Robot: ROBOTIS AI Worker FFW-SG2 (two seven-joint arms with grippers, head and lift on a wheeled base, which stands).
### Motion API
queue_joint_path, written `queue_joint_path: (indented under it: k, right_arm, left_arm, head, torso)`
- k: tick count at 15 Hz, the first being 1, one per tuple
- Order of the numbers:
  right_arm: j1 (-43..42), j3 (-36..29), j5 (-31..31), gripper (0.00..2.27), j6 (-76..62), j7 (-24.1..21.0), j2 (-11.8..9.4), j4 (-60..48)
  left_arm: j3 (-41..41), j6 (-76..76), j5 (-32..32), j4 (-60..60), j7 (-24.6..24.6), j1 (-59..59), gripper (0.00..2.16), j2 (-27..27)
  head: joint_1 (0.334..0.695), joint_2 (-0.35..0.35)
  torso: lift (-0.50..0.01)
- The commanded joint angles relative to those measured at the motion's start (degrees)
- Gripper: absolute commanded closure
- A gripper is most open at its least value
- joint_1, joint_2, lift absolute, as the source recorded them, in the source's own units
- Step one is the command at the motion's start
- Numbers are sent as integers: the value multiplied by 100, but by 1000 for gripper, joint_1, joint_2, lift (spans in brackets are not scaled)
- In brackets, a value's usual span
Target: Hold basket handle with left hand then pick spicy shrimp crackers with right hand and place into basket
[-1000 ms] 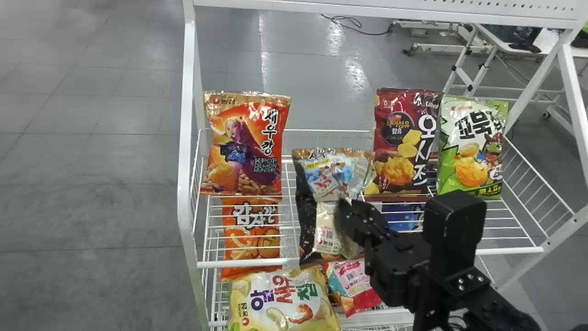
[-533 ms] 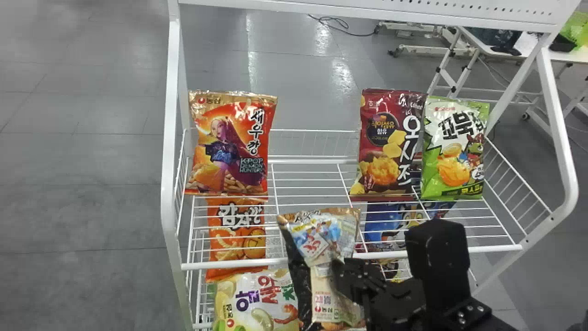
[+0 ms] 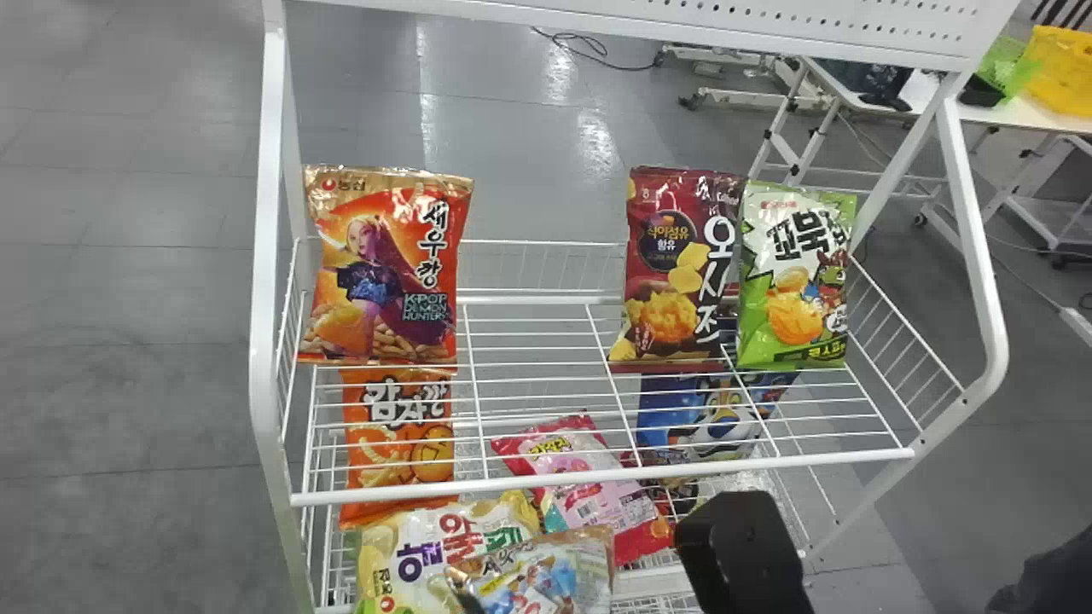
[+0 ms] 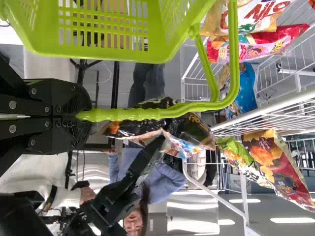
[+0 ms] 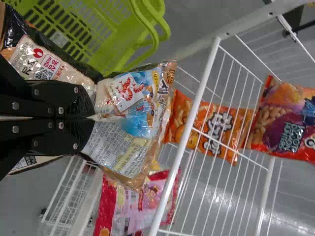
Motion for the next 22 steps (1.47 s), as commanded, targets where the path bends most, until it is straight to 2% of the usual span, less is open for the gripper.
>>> queue_joint_path:
  k: [1,3,6,12,18,21,22]
  right_arm:
    - [-49,287,97,1986,26,15,25,5]
    - [-49,515,255,1986,26,15,43,23]
    - [-49,630,352,1986,26,24,69,14]
    - [-5,1016,747,1986,26,41,104,295]
    - [171,1218,756,1986,26,226,113,1016]
    - [136,1394,738,1986,26,358,174,1359]
    - [118,1447,721,1986,26,384,201,1446]
  left_arm:
    - [0,7,-7,-6,0,0,1895,-11]
    - [0,7,-16,-15,0,9,1895,-11]
    - [0,7,-16,-42,0,27,1895,-20]
    - [-18,7,-24,-129,18,70,1895,-29]
    - [0,7,-24,-138,9,70,1895,-29]
    - [0,7,-24,-138,18,62,1895,-29]
    - [0,7,-24,-138,18,62,1895,-20]
  head:
    - [695,-215]
    - [695,-166]
    - [695,-131]
    - [695,-94]
    - [695,-116]
    - [695,-89]
    - [695,-61]
  torso:
    - [-37]
    - [-37]
    - [-37]
    - [-37]
    - [-37]
    - [-37]
    - [-37]
